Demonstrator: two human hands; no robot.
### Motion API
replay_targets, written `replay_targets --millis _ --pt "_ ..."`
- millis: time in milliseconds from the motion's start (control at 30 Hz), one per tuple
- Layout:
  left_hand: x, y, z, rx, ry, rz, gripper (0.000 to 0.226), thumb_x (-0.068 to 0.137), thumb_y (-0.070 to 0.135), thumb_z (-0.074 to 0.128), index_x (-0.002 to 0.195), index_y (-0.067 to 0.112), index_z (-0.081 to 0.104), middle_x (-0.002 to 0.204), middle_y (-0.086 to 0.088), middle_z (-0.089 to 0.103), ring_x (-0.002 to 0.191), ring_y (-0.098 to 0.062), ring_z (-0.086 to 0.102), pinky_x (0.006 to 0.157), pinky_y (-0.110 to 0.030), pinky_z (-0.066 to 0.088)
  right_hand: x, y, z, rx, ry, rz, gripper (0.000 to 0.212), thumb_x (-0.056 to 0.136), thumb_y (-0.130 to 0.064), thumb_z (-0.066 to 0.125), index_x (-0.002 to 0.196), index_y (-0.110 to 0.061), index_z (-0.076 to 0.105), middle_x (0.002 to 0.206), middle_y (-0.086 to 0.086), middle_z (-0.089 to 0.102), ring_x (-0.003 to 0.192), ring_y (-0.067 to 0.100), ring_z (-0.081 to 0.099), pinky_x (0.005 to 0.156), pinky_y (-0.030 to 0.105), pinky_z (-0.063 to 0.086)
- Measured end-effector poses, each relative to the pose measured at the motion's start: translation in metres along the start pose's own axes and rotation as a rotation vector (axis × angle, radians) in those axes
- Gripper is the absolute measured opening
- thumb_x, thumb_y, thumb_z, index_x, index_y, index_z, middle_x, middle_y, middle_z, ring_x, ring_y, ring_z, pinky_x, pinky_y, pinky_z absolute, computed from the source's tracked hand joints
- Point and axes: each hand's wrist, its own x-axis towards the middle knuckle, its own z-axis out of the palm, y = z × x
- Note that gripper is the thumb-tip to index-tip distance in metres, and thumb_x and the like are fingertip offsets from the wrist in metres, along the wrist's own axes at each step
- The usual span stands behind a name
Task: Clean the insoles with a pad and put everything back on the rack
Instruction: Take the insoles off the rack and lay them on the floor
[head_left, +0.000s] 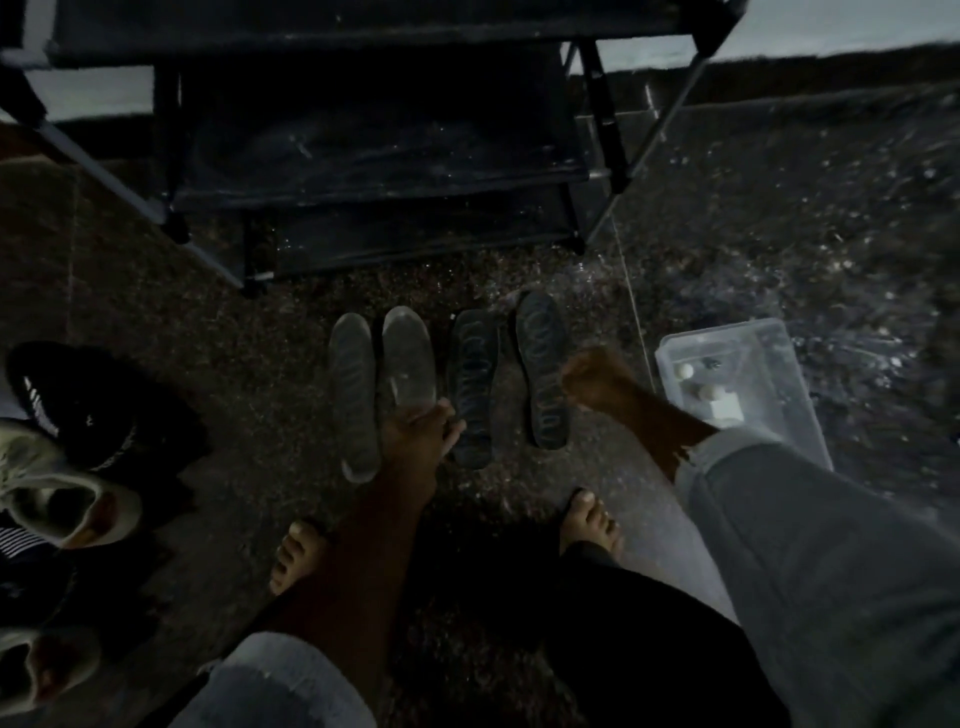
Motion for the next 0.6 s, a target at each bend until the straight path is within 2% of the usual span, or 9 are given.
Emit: replay_targets --millis 67,100,167,200,267,300,367,467,600 --pt "0.004 -0.009 0.014 0.008 0.002 0.015 0.012 0.094 -0.003 0.052 0.085 0.005 0.054 0.085 -0.010 0.061 0.076 -0.020 0.058 0.057 -0.027 0.057 0.009 0.030 -0.011 -0.053 0.068 -0.013 0.024 0.086 -0.013 0.065 0.107 -0.001 0.066 0.105 0.016 0.066 0.086 0.022 0.055 0.072 0.027 0.042" --pt "0.004 -0.014 0.023 0.029 -0.016 0.029 0.015 0.093 -0.004 0.054 0.082 0.006 0.053 0.080 -0.009 0.061 0.074 -0.020 0.058 0.067 -0.033 0.057 0.013 0.045 -0.012 -0.071 0.085 -0.003 0.028 0.086 -0.016 0.066 0.110 0.000 0.063 0.110 0.019 0.065 0.090 0.024 0.056 0.073 0.029 0.042" --pt "0.006 -0.024 0.034 0.143 -0.045 0.047 0.004 0.094 0.001 0.056 0.094 0.004 0.053 0.084 -0.008 0.060 0.076 -0.020 0.059 0.087 -0.040 0.051 0.021 0.070 -0.006 -0.087 0.034 0.009 0.032 0.087 -0.016 0.067 0.114 0.000 0.060 0.118 0.023 0.062 0.100 0.031 0.059 0.076 0.034 0.048" --pt "0.007 -0.028 0.036 0.194 -0.046 0.046 0.011 0.095 0.004 0.056 0.105 0.002 0.053 0.088 -0.008 0.059 0.078 -0.020 0.060 0.089 -0.040 0.049 0.026 0.077 0.000 -0.106 -0.003 0.024 0.027 0.088 -0.017 0.067 0.111 -0.003 0.062 0.118 0.023 0.062 0.104 0.035 0.059 0.083 0.039 0.050" --pt "0.014 -0.035 0.037 0.250 -0.045 0.049 0.031 0.095 0.007 0.057 0.124 0.001 0.049 0.096 -0.010 0.059 0.082 -0.020 0.060 0.079 -0.033 0.050 0.029 0.082 0.010 -0.201 -0.063 0.025 0.012 0.087 -0.020 0.066 0.097 -0.013 0.067 0.115 0.019 0.064 0.106 0.034 0.060 0.094 0.045 0.049" --pt "0.018 -0.037 0.037 0.269 -0.038 0.053 0.033 0.095 0.008 0.057 0.126 0.001 0.048 0.101 -0.012 0.059 0.085 -0.021 0.061 0.074 -0.029 0.050 0.031 0.083 0.015 -0.224 -0.075 0.019 0.013 0.088 -0.021 0.064 0.097 -0.012 0.067 0.114 0.019 0.065 0.103 0.031 0.060 0.095 0.044 0.048" --pt "0.026 -0.039 0.036 0.307 -0.021 0.044 0.026 0.095 0.008 0.056 0.120 0.005 0.048 0.109 -0.016 0.056 0.091 -0.025 0.060 0.069 -0.025 0.049 0.037 0.084 0.027 -0.205 -0.067 0.007 0.026 0.092 -0.021 0.060 0.111 -0.005 0.063 0.120 0.019 0.061 0.106 0.029 0.058 0.095 0.042 0.047" --pt "0.039 -0.038 0.033 0.322 -0.035 0.056 0.021 0.096 0.007 0.054 0.114 0.005 0.045 0.098 -0.013 0.058 0.080 -0.020 0.059 0.069 -0.024 0.049 0.045 0.082 0.036 -0.215 0.056 0.058 0.039 0.095 -0.027 0.056 0.126 -0.004 0.053 0.128 0.018 0.056 0.118 0.034 0.053 0.096 0.040 0.044" --pt "0.051 -0.037 0.030 0.343 -0.033 0.090 0.021 0.095 0.008 0.057 0.114 0.004 0.049 0.100 -0.016 0.061 0.079 -0.020 0.063 0.075 -0.028 0.054 0.058 0.081 0.047 -0.162 0.105 0.110 0.041 0.094 -0.033 0.057 0.124 -0.007 0.052 0.127 0.016 0.056 0.116 0.033 0.054 0.095 0.040 0.046"
